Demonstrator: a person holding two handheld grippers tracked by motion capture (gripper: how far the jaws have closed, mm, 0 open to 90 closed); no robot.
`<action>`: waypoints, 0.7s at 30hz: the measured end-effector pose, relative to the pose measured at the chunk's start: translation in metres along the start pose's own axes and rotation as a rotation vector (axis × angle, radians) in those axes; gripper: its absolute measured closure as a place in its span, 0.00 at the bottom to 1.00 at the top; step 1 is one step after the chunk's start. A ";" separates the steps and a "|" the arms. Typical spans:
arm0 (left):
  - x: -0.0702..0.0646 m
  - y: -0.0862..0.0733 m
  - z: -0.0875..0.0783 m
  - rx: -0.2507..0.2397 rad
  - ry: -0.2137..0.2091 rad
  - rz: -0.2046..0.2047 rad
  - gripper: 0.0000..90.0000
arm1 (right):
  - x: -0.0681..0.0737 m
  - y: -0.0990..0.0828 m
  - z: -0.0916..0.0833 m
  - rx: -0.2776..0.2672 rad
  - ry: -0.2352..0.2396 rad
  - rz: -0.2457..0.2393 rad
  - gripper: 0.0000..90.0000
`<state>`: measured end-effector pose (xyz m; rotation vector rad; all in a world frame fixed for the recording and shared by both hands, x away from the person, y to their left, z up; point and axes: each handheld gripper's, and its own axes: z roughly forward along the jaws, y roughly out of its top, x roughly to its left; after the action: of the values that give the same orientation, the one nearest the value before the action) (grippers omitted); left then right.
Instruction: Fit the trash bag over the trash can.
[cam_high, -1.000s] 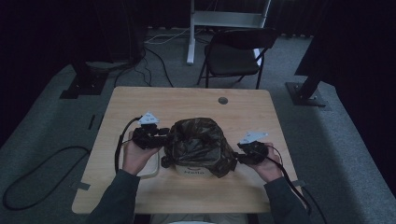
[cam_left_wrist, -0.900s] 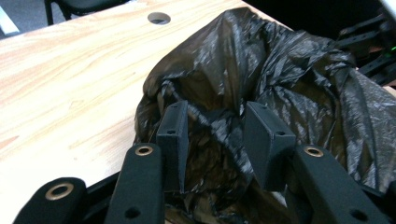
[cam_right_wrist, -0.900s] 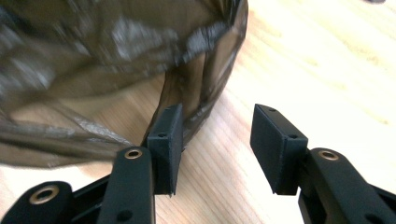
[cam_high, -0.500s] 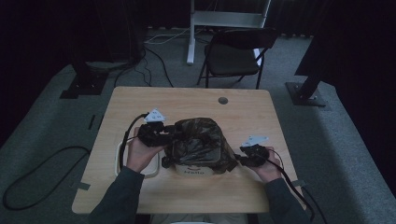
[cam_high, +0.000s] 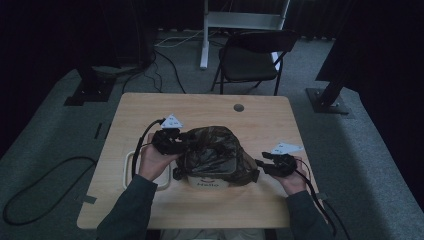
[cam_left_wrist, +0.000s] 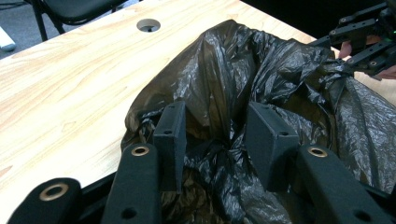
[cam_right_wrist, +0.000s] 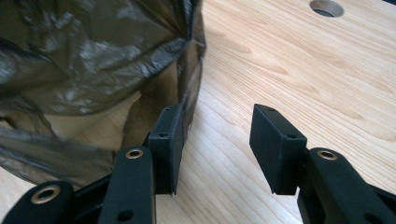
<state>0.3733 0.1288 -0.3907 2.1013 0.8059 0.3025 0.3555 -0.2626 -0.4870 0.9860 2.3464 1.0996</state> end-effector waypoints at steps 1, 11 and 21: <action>0.000 0.000 0.000 0.000 0.000 0.000 0.66 | 0.000 0.000 0.000 0.000 0.000 0.000 0.60; -0.005 0.008 0.007 0.022 -0.010 0.035 0.65 | -0.006 -0.016 0.019 0.104 -0.015 0.009 0.59; -0.008 0.013 0.013 0.036 -0.016 0.057 0.65 | 0.000 -0.018 0.028 0.123 0.004 -0.012 0.59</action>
<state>0.3793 0.1099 -0.3879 2.1608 0.7477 0.3035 0.3640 -0.2566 -0.5190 1.0114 2.4446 0.9640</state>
